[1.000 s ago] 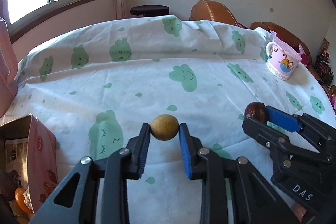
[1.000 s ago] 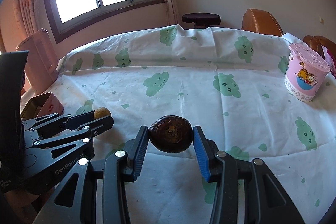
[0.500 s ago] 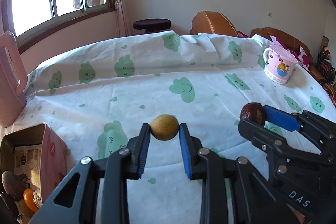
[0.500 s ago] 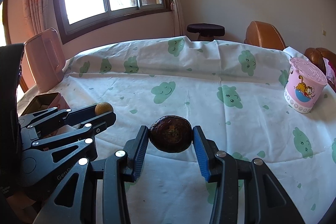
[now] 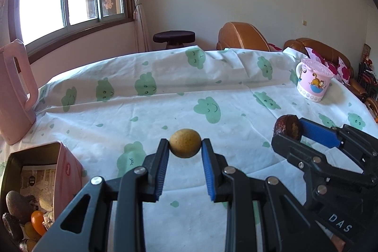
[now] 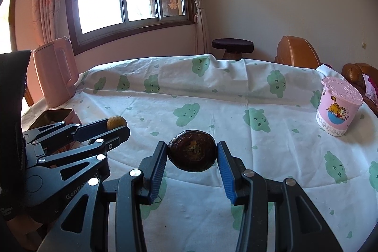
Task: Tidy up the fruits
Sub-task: 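Carry the small tan fruit and the dark brown fruit over the tin with both tools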
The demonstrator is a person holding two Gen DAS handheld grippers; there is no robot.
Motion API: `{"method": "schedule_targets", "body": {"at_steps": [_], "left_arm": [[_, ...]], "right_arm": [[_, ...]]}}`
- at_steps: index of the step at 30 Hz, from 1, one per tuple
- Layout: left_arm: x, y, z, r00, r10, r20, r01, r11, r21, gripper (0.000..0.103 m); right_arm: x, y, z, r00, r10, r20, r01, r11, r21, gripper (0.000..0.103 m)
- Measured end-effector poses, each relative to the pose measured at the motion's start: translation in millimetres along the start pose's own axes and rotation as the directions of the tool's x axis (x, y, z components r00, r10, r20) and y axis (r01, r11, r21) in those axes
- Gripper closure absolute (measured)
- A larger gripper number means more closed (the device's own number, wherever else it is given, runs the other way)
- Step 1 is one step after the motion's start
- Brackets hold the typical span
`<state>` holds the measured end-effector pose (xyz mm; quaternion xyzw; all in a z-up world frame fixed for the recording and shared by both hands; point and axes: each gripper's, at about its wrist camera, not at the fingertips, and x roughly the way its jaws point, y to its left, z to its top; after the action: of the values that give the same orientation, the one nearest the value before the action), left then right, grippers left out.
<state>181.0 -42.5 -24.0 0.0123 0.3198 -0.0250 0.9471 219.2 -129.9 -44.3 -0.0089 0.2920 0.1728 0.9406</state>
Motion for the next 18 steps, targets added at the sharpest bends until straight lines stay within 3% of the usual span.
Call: {"method": "schedule_targets", "body": {"at_steps": [18], "left_arm": [[-12,0,-1,0.998,0.019,0.058,-0.019,1.0,0.0,0.073]], "right_arm": [[-14,0,0,0.997,-0.004,0.074,0.004,1.0,-0.007,0.058]]}}
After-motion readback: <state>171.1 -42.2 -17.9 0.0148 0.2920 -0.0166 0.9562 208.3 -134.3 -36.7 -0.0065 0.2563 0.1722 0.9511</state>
